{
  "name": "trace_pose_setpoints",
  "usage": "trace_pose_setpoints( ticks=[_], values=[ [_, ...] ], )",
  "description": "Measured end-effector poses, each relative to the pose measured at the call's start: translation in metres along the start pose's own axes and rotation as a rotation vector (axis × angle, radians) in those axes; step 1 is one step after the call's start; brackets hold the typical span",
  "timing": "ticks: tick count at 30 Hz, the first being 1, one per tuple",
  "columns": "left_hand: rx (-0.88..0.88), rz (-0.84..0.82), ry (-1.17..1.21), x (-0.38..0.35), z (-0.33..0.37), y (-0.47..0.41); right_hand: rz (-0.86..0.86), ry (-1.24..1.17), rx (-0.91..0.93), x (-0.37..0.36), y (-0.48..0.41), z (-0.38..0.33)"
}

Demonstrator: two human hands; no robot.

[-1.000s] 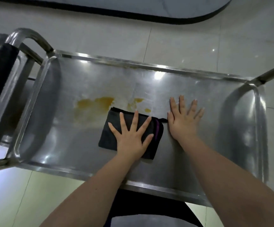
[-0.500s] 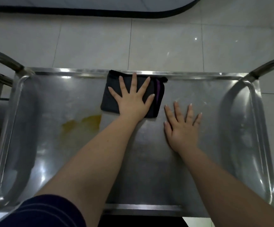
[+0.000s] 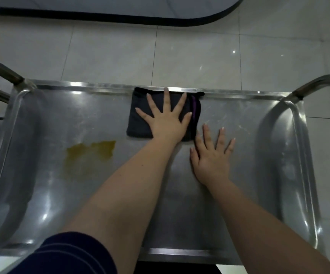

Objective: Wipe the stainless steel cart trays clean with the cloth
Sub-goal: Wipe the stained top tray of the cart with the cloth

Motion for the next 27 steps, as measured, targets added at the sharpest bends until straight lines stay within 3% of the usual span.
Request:
trace_pose_setpoints(
  ticks=[3,10,13,17,21,25,27],
  values=[
    [-0.053,0.008,-0.007,-0.003,0.007,0.001,-0.016,-0.015,-0.015,-0.002,-0.001,0.005],
    [0.069,0.070,-0.014,0.016,-0.085,0.000,-0.079,-0.039,-0.030,-0.001,-0.008,0.017],
    [0.067,0.064,-0.023,0.017,-0.086,0.000,-0.105,-0.071,-0.187,-0.003,-0.019,0.055],
    [0.076,0.065,-0.056,0.015,-0.082,0.002,-0.056,-0.007,-0.172,-0.009,-0.016,0.056],
    [0.093,0.065,-0.015,0.009,-0.042,-0.001,-0.015,-0.017,-0.176,-0.011,-0.017,0.057],
    [-0.036,0.023,-0.025,-0.010,0.049,0.007,0.033,-0.028,-0.171,-0.010,-0.016,0.056],
    [-0.051,0.007,-0.007,-0.015,0.062,0.008,0.031,-0.023,-0.171,-0.010,-0.016,0.059]
  ],
)
Point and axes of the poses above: each hand's wrist, its own y-axis away from the middle knuckle, its own x-axis out of the back of the hand, z = x × y, the point moved 7 cm from there along -y, towards the middle knuckle, and after that the axes turned 2 degrees about y, right-handed, at the moved point
